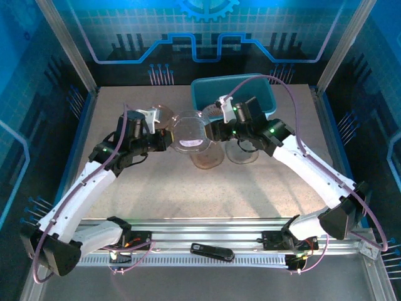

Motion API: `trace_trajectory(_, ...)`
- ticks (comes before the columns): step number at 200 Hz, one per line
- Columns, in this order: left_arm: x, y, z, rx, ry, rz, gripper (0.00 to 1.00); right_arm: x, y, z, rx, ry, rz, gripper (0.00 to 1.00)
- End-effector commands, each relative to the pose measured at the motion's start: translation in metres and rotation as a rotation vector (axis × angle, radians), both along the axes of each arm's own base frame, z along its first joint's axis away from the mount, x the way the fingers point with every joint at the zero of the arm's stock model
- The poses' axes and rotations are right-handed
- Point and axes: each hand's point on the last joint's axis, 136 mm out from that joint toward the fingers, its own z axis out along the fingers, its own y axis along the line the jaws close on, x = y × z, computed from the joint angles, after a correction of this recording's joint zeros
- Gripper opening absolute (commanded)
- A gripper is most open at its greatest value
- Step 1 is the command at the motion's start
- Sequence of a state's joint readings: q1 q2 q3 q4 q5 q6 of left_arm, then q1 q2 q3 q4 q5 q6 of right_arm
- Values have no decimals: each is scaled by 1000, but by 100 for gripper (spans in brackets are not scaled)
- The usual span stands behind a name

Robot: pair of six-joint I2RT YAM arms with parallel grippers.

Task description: Place the plates into the plastic bin on the countertop

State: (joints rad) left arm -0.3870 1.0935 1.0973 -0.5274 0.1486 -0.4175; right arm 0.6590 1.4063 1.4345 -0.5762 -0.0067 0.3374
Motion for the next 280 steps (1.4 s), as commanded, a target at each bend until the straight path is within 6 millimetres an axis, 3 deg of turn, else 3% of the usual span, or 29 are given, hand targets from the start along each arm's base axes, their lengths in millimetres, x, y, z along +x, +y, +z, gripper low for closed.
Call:
trace_trajectory(1,6,-4,22,5,-69,1,0,1,-1,8,25,-25,-30,52)
trace_trajectory(23,8,-7,27,2,-86,3,0,2,1,3,35,-5,-31,43)
trace_trajectory(61,11,-8,27,36,-81,11,0,0,9,8,78,-6,-5,18)
trace_trajectory(89,13,-8,29,36,-86,20,0,1,9,7,75,-3,-1,8)
trace_trajectory(116,14,-7,30,42,-87,24,13,3,8,8,97,3,-2,5)
trace_trajectory(142,17,-4,31,55,-102,42,34,5,5,13,122,11,-7,3)
trace_trajectory(160,21,-2,35,64,-115,61,60,6,-2,15,130,10,-23,2)
trace_trajectory(189,25,4,42,84,-133,94,75,12,-24,13,134,22,-79,1)
trace_trajectory(211,26,9,43,90,-144,116,86,25,-49,13,134,42,-151,1)
trace_trajectory(236,29,11,35,97,-125,124,88,50,-79,20,104,45,-225,0)
trace_trajectory(262,34,10,25,86,-90,129,89,88,-104,30,99,39,-281,0)
trace_trajectory(280,35,9,19,86,-65,124,89,119,-110,28,97,49,-285,0)
